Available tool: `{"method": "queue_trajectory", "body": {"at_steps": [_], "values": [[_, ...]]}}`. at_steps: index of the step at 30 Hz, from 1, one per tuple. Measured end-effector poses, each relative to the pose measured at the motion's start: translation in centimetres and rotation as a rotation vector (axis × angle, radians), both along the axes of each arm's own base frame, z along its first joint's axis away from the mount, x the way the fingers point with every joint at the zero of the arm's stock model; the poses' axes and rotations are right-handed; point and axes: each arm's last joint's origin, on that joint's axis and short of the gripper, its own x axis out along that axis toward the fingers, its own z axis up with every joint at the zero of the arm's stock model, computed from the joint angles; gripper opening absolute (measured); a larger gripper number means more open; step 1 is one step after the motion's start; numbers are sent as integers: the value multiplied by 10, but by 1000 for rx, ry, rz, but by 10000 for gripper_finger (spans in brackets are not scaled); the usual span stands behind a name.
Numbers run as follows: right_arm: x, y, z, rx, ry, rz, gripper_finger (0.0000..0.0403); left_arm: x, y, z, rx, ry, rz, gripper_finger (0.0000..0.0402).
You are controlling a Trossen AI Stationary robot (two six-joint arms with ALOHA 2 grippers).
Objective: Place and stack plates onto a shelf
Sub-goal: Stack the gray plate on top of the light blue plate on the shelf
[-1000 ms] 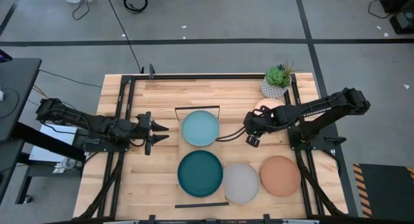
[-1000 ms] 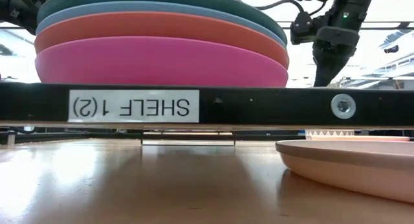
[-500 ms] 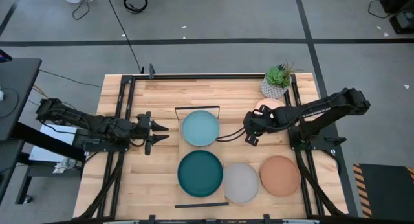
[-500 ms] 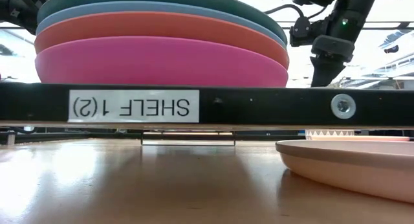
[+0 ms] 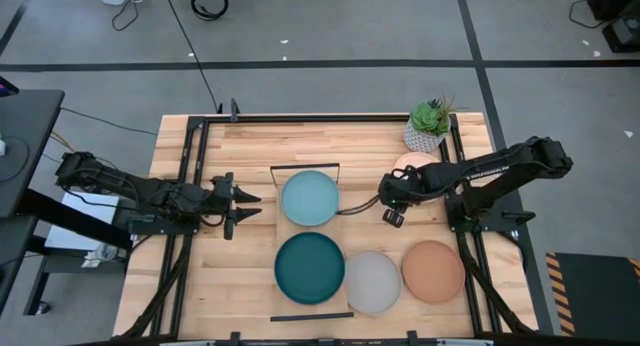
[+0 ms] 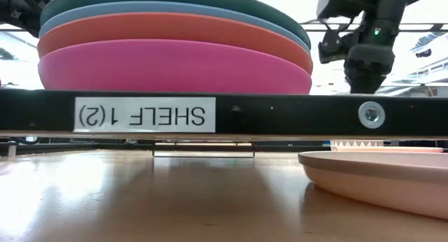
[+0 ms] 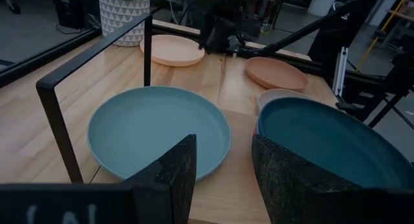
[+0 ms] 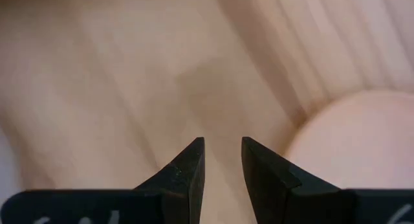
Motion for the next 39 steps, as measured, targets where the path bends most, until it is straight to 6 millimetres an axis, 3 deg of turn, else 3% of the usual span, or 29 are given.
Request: {"method": "queue_trajectory", "body": {"at_steps": [12,24,29,39], "values": [[-3,-36,-15,-15,148,-154,107,0,0,0,0,0,0,155],[1,-41,-25,21,194,-144,107,0,0,0,0,0,0,155],[10,-21,-25,131,116,-68,107,0,0,0,0,0,0,155],[21,48,-27,207,-2,128,106,0,0,0,1,0,0,155]]}}
